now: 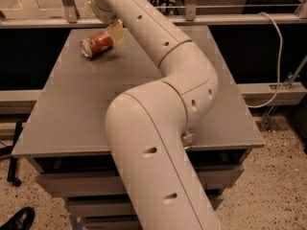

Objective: Place coke can upright

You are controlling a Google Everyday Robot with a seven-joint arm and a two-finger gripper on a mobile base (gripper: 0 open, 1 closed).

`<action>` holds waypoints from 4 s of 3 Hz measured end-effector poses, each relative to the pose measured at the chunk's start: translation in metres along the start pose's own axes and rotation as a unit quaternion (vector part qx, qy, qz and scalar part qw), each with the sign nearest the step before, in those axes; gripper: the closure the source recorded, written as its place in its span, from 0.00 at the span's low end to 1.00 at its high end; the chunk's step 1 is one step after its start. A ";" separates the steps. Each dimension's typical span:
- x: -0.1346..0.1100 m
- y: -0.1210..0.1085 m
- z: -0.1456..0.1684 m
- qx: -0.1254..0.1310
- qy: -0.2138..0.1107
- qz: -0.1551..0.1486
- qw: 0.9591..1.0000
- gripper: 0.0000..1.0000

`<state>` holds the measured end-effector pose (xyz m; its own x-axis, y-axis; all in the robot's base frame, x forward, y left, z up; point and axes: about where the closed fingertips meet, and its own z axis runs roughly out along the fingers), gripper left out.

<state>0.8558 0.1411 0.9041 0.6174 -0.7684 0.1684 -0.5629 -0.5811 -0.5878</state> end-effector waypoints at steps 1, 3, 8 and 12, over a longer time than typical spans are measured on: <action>-0.007 0.004 0.011 -0.018 -0.010 -0.004 1.000 0.00; -0.011 0.008 0.016 -0.031 -0.023 -0.016 0.999 0.00; -0.007 -0.003 0.009 0.007 0.014 -0.042 0.999 0.00; -0.035 0.027 -0.003 -0.024 0.030 -0.068 0.997 0.00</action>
Offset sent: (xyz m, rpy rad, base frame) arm 0.0295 0.0076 -0.0032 -0.0469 0.0947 0.0137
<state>0.8174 0.1519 0.8844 0.6560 -0.6958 0.2925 -0.5024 -0.6918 -0.5186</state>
